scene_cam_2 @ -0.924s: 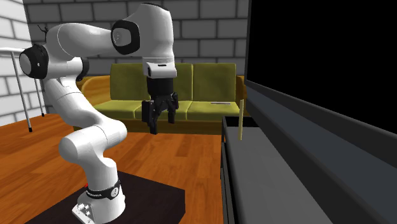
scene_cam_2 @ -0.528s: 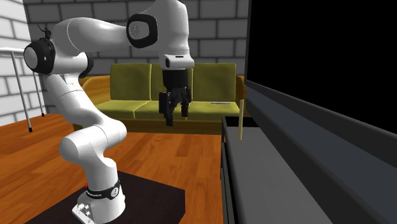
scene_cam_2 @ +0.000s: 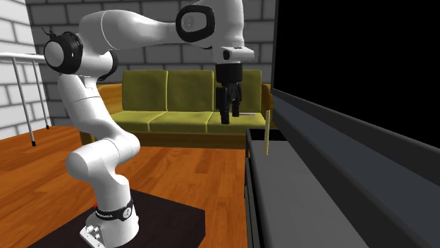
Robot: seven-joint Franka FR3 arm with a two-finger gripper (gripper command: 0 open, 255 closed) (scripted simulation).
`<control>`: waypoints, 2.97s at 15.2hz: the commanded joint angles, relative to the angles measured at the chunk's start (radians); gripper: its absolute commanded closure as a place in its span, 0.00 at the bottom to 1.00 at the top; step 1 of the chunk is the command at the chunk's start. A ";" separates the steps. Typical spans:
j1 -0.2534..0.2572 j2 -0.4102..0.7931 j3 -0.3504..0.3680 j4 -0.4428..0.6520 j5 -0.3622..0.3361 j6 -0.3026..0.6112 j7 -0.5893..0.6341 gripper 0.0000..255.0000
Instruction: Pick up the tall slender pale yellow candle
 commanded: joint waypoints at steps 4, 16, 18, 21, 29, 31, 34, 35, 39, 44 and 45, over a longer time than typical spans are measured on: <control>0.016 0.152 0.061 0.191 -0.029 -0.010 0.066 0.00; 0.047 0.336 0.130 0.370 -0.095 0.022 0.150 0.00; 0.047 0.330 0.129 0.341 -0.093 0.044 0.149 0.00; 0.047 0.330 0.129 0.342 -0.093 0.044 0.149 1.00; 0.047 0.330 0.129 0.341 -0.093 0.044 0.149 1.00; 0.047 0.334 0.130 0.359 -0.094 0.030 0.150 1.00; 0.048 0.348 0.131 0.417 -0.098 -0.014 0.151 1.00; 0.048 0.353 0.132 0.436 -0.100 -0.029 0.152 1.00; 0.050 0.377 0.135 0.521 -0.106 -0.090 0.155 1.00; 0.055 0.417 0.140 0.640 -0.118 -0.171 0.160 1.00; 0.056 0.426 0.141 0.666 -0.121 -0.188 0.162 1.00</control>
